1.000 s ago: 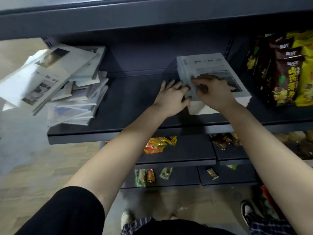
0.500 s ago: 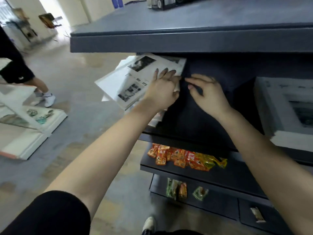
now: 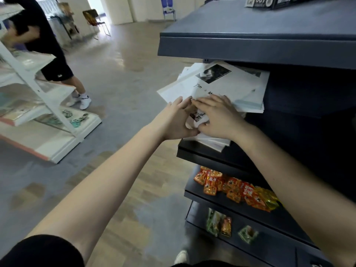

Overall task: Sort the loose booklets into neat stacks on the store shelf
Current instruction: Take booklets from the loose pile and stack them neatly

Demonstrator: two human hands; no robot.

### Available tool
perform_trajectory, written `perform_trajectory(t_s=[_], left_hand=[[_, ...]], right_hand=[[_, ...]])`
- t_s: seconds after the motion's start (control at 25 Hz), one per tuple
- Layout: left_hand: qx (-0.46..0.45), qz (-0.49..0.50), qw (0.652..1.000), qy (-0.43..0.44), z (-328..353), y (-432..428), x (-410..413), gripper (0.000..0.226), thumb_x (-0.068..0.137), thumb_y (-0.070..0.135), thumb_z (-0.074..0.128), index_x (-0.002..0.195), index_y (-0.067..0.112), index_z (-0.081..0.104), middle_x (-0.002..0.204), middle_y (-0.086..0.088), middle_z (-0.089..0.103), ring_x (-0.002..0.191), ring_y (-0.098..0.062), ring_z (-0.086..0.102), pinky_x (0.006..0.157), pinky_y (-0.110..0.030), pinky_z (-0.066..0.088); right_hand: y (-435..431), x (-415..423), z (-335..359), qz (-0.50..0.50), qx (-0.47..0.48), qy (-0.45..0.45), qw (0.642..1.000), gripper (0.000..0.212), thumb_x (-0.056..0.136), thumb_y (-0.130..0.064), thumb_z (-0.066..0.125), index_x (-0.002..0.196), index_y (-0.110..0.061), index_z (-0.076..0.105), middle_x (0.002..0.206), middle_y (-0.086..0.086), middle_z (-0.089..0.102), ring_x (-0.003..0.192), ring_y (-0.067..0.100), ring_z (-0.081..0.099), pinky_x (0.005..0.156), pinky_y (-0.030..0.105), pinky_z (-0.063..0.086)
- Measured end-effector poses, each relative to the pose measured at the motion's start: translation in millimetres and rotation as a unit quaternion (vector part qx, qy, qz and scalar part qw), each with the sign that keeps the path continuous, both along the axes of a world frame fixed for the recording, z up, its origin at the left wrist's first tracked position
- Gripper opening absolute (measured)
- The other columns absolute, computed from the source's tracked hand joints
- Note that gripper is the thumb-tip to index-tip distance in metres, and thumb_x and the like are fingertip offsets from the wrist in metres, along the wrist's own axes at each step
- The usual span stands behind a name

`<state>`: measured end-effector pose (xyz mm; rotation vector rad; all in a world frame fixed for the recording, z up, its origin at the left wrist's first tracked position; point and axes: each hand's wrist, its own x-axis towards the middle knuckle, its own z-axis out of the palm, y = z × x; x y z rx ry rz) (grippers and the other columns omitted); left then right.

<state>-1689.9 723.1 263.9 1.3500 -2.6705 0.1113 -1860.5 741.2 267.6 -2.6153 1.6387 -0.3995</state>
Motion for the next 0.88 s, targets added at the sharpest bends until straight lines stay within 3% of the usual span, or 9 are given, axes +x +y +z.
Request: perform_trajectory(t_s=[0.12, 0.24, 0.28, 0.36, 0.48, 0.6, 0.68, 0.76, 0.88], left_hand=[[-0.006, -0.026, 0.999, -0.036, -8, 3, 9, 0.091, 0.071, 0.053, 0.062, 0.145, 0.013, 0.029, 0.144, -0.006, 0.03, 0.119, -0.029, 0.033, 0.096, -0.037, 0.04], [-0.02, 0.002, 0.999, 0.029, -6, 7, 11, 0.057, 0.091, 0.036, 0.052, 0.142, 0.016, 0.037, 0.145, 0.0, 0.039, 0.13, -0.023, 0.038, 0.087, -0.039, 0.049], [-0.065, 0.002, 0.996, 0.068, -4, 9, 10, 0.046, 0.093, 0.037, 0.046, 0.134, 0.016, 0.05, 0.136, 0.0, 0.052, 0.122, -0.022, 0.05, 0.079, -0.037, 0.053], [-0.132, -0.006, 0.983, 0.131, -4, 14, 6, 0.046, 0.091, 0.045, 0.04, 0.11, 0.013, 0.068, 0.105, -0.004, 0.07, 0.093, -0.028, 0.066, 0.068, -0.032, 0.053], [-0.108, -0.03, 0.981, 0.161, -8, 13, -5, 0.047, 0.087, 0.049, 0.046, 0.102, 0.011, 0.069, 0.096, -0.004, 0.072, 0.087, -0.028, 0.066, 0.077, -0.03, 0.047], [-0.115, -0.038, 0.984, 0.129, -16, 7, -9, 0.04, 0.085, 0.035, 0.053, 0.113, 0.01, 0.065, 0.114, -0.006, 0.068, 0.104, -0.028, 0.063, 0.089, -0.03, 0.046], [-0.123, -0.015, 0.984, 0.13, -21, 4, -13, 0.044, 0.083, 0.032, 0.049, 0.118, 0.01, 0.063, 0.122, -0.009, 0.064, 0.112, -0.031, 0.06, 0.094, -0.036, 0.047], [-0.155, -0.019, 0.98, 0.12, -27, 6, -23, 0.048, 0.084, 0.037, 0.045, 0.115, 0.006, 0.064, 0.119, -0.013, 0.065, 0.109, -0.034, 0.062, 0.097, -0.035, 0.042], [-0.155, -0.046, 0.978, 0.133, -29, 16, -46, 0.059, 0.088, 0.054, 0.042, 0.116, 0.005, 0.061, 0.122, -0.012, 0.064, 0.115, -0.035, 0.058, 0.092, -0.038, 0.049]], right_hand=[[0, 5, -2, -0.011, 0.015, 0.08, 0.997, 0.077, 0.084, -0.04, 0.053, 0.149, -0.028, 0.014, 0.156, -0.005, 0.017, 0.143, 0.028, 0.009, 0.115, 0.051, 0.006], [-2, 7, -6, -0.019, 0.005, 0.084, 0.996, 0.072, 0.087, -0.049, 0.051, 0.148, -0.028, 0.018, 0.155, -0.002, 0.022, 0.142, 0.031, 0.015, 0.113, 0.055, 0.009], [-1, 6, -7, -0.012, -0.022, 0.047, 0.999, 0.065, 0.088, -0.048, 0.052, 0.145, -0.026, 0.029, 0.151, 0.0, 0.033, 0.139, 0.031, 0.026, 0.111, 0.054, 0.017], [4, -2, -7, 0.021, -0.088, -0.078, 0.993, 0.045, 0.085, -0.034, 0.058, 0.127, -0.017, 0.057, 0.127, 0.006, 0.061, 0.118, 0.03, 0.054, 0.101, 0.048, 0.038], [14, -29, -11, 0.028, -0.153, -0.162, 0.974, 0.033, 0.077, -0.013, 0.058, 0.108, -0.014, 0.071, 0.108, 0.006, 0.071, 0.103, 0.028, 0.064, 0.094, 0.045, 0.047], [20, -70, -14, -0.029, -0.122, -0.206, 0.97, 0.036, 0.078, 0.001, 0.064, 0.108, -0.019, 0.071, 0.113, 0.003, 0.068, 0.111, 0.025, 0.059, 0.101, 0.038, 0.042], [22, -101, -11, -0.082, -0.117, -0.217, 0.966, 0.031, 0.081, -0.008, 0.067, 0.108, -0.023, 0.07, 0.117, 0.001, 0.066, 0.115, 0.024, 0.056, 0.101, 0.03, 0.039], [27, -120, -9, -0.111, -0.09, -0.195, 0.97, 0.035, 0.08, -0.019, 0.07, 0.115, -0.025, 0.067, 0.129, 0.001, 0.059, 0.122, 0.024, 0.05, 0.104, 0.028, 0.035], [34, -121, -14, -0.102, -0.009, -0.192, 0.976, 0.05, 0.077, -0.026, 0.073, 0.126, -0.03, 0.059, 0.145, -0.003, 0.041, 0.13, 0.012, 0.041, 0.107, 0.022, 0.029]])
